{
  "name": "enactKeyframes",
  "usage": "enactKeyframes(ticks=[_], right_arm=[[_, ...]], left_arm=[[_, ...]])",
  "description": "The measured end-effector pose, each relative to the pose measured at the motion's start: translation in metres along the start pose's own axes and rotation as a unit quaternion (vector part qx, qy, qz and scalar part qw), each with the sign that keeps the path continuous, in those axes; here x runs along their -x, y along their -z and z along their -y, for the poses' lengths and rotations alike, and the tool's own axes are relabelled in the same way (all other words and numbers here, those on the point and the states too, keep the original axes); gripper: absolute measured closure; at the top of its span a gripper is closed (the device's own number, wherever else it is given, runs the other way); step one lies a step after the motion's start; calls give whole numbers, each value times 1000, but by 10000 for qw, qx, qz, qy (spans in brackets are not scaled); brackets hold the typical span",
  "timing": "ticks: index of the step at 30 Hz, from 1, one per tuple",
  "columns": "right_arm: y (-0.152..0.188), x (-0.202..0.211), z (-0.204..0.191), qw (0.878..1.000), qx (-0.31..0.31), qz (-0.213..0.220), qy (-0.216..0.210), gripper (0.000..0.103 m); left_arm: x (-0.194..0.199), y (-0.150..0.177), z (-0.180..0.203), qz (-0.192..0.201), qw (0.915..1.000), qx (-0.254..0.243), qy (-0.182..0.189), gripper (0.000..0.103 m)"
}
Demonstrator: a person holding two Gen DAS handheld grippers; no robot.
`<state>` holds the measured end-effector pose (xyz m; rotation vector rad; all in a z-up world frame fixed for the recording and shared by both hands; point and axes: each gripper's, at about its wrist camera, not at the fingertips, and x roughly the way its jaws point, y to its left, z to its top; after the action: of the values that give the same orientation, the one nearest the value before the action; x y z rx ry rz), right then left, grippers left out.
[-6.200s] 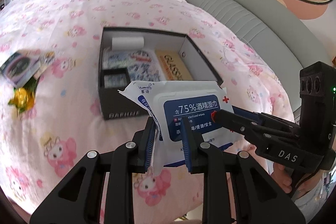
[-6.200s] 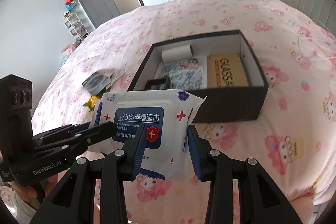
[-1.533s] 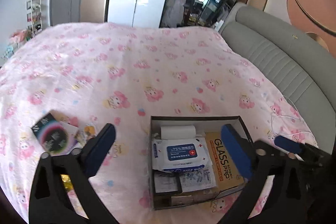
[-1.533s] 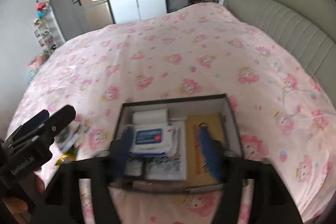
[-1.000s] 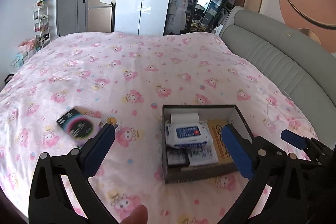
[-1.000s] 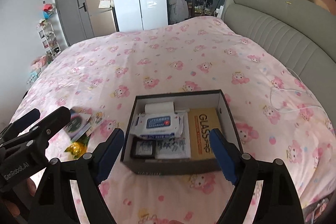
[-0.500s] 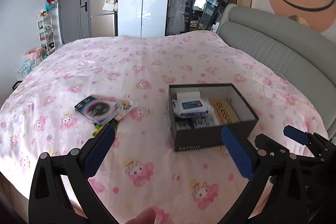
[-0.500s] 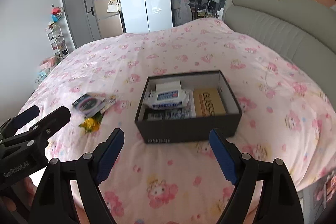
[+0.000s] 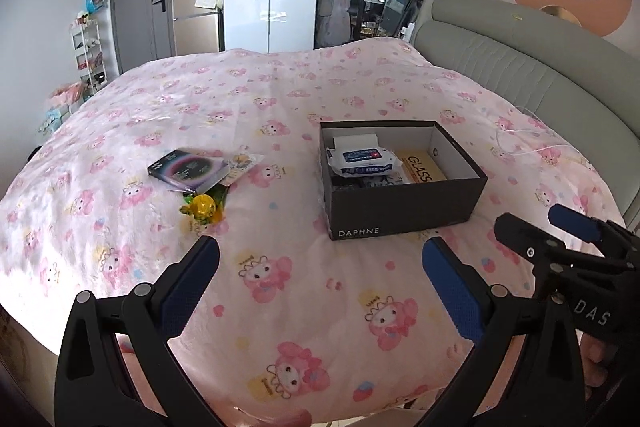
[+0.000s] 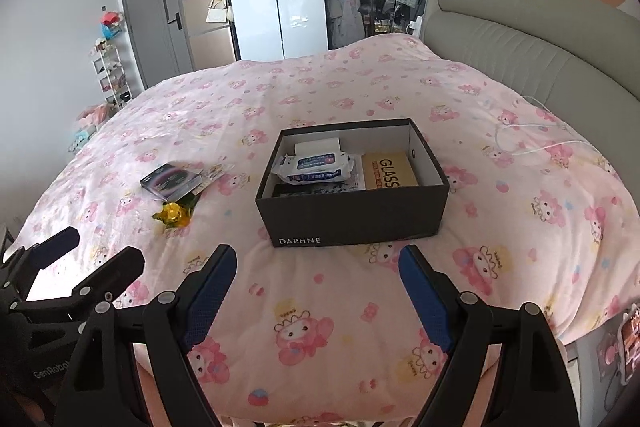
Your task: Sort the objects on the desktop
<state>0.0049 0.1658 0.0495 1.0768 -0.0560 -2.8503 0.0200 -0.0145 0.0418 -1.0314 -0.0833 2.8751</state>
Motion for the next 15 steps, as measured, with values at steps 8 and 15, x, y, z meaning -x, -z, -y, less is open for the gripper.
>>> enactKeyframes(ticks=[8, 15], right_arm=[[8, 1, -5, 10000, 33, -46, -2, 21], [10, 0, -6, 10000, 30, -84, 4, 21]], left_arm=[[4, 2, -4, 39, 10000, 62, -24, 1], [1, 6, -6, -11, 9999, 118, 15, 1]])
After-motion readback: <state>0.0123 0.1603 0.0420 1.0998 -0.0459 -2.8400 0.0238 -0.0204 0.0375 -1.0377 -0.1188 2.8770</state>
